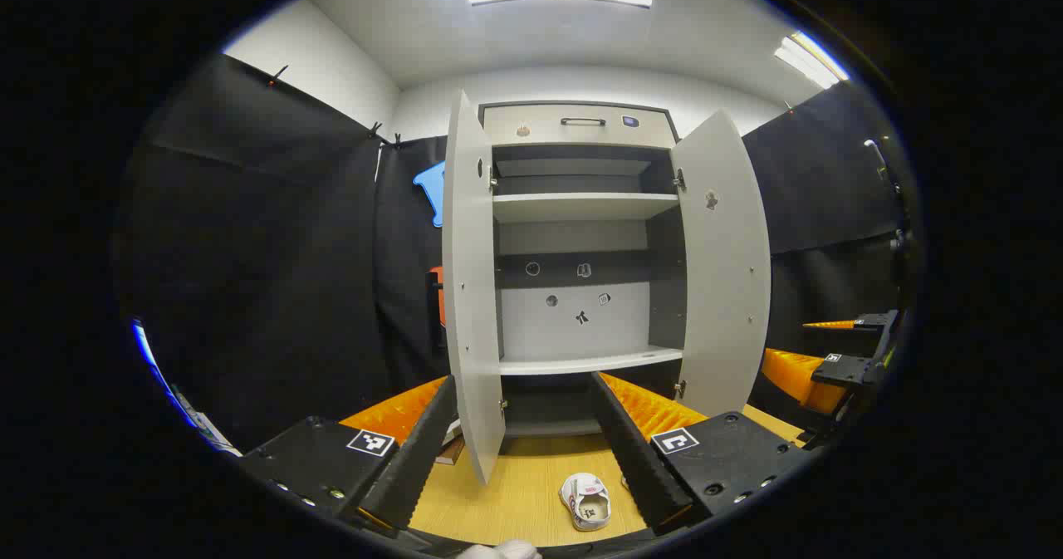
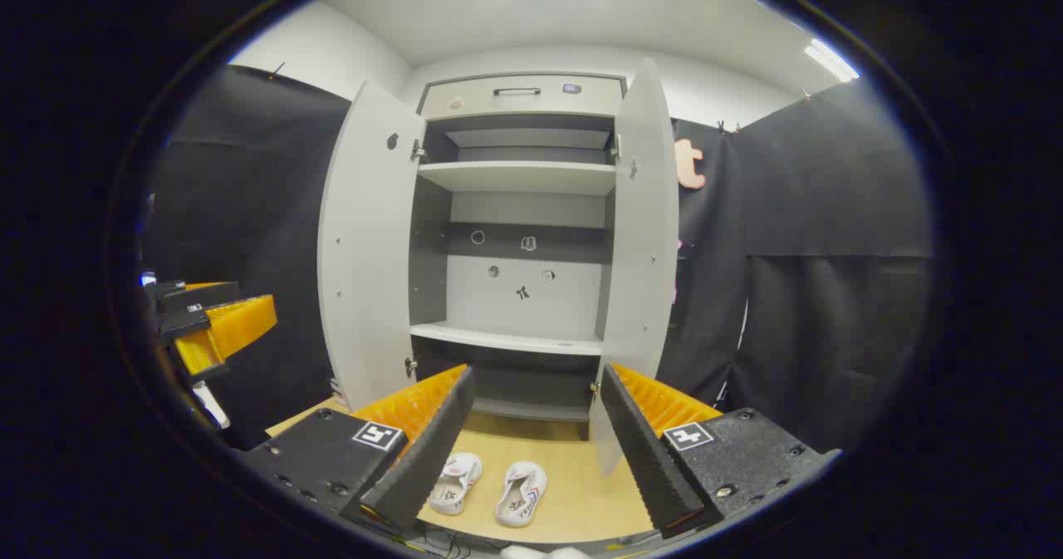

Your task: Grab one shoe with the right hand and put it into the shoe cabinet, grab the other shoe with the left hand and put it into the shoe cabinet; then close the right door with the right hand and the left door with the left hand.

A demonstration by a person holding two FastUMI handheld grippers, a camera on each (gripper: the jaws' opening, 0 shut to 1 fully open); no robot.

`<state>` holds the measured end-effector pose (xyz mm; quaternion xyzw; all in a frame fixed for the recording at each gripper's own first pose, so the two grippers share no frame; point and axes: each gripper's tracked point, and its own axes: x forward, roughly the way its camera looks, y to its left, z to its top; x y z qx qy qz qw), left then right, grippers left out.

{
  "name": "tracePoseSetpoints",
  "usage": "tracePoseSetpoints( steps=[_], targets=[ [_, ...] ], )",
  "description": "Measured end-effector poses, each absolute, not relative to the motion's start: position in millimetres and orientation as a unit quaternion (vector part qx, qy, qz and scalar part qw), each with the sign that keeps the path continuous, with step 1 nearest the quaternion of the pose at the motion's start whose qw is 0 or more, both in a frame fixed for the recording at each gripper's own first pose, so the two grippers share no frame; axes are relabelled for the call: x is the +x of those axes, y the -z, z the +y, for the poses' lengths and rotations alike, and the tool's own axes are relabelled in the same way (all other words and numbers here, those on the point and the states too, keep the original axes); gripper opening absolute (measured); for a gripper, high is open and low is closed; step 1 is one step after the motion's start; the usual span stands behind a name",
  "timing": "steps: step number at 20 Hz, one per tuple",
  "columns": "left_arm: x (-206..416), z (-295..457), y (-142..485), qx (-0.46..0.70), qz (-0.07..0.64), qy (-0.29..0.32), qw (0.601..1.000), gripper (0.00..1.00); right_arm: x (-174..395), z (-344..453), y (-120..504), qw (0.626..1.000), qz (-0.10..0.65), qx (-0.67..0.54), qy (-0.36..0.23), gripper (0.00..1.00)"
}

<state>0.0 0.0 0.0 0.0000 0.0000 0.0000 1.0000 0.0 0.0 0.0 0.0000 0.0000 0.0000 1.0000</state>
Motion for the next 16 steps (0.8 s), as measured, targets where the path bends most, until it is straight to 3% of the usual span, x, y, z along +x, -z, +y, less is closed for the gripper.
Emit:
tracePoseSetpoints(
  steps=[11, 16],
  targets=[
    [1.8, -6.4, -3.8, 0.0, -0.003, -0.004, 1.0, 0.96, 15.5, -15.1, 5.7, 1.0, 0.009, -0.004, 0.001, 0.99],
    [2.7, -1.5, 2.1, 0.003, 0.002, -0.01, 1.0, 0.96, 23.3, -8.1, 85.4, 0.994, 0.102, -0.047, -0.013, 0.99]
  ],
)
